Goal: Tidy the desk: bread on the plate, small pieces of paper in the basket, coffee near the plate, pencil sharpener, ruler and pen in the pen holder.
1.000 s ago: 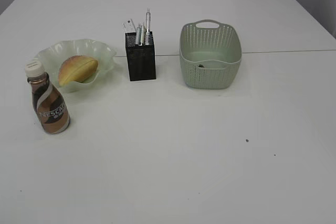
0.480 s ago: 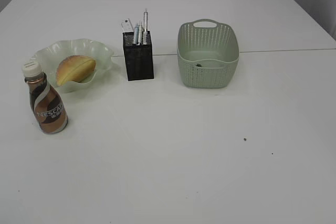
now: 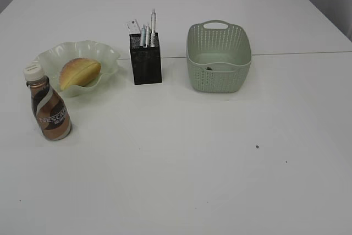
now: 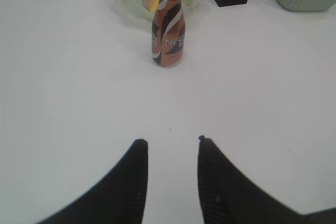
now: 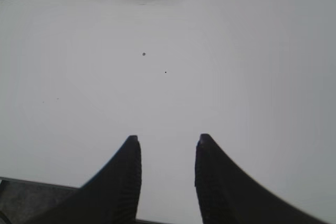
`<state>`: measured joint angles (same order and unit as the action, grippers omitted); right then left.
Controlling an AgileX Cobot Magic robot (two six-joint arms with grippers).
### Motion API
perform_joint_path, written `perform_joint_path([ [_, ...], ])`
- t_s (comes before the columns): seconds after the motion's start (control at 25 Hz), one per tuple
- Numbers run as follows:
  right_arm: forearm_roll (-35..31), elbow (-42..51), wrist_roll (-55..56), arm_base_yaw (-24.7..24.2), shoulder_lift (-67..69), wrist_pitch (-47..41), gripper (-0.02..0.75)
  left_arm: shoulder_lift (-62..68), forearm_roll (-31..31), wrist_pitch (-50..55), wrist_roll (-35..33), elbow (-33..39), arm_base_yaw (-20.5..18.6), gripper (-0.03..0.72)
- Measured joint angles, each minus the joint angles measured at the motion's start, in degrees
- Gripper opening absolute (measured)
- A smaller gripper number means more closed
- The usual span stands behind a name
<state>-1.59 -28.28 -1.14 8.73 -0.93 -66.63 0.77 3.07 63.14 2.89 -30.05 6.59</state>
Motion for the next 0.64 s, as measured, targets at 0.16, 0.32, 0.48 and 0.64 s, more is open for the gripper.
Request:
perform_joint_path([
  [0.16, 0.0, 0.0, 0.0, 0.0, 0.0, 0.0, 0.258, 0.0, 0.0, 0.0, 0.0, 0.0, 0.0, 0.240],
  [0.32, 0.0, 0.0, 0.0, 0.0, 0.0, 0.0, 0.258, 0.0, 0.0, 0.0, 0.0, 0.0, 0.0, 0.240],
  [0.48, 0.0, 0.0, 0.0, 0.0, 0.0, 0.0, 0.258, 0.0, 0.0, 0.0, 0.0, 0.0, 0.0, 0.241],
  [0.64, 0.0, 0.0, 0.0, 0.0, 0.0, 0.0, 0.258, 0.0, 0.0, 0.0, 0.0, 0.0, 0.0, 0.240],
])
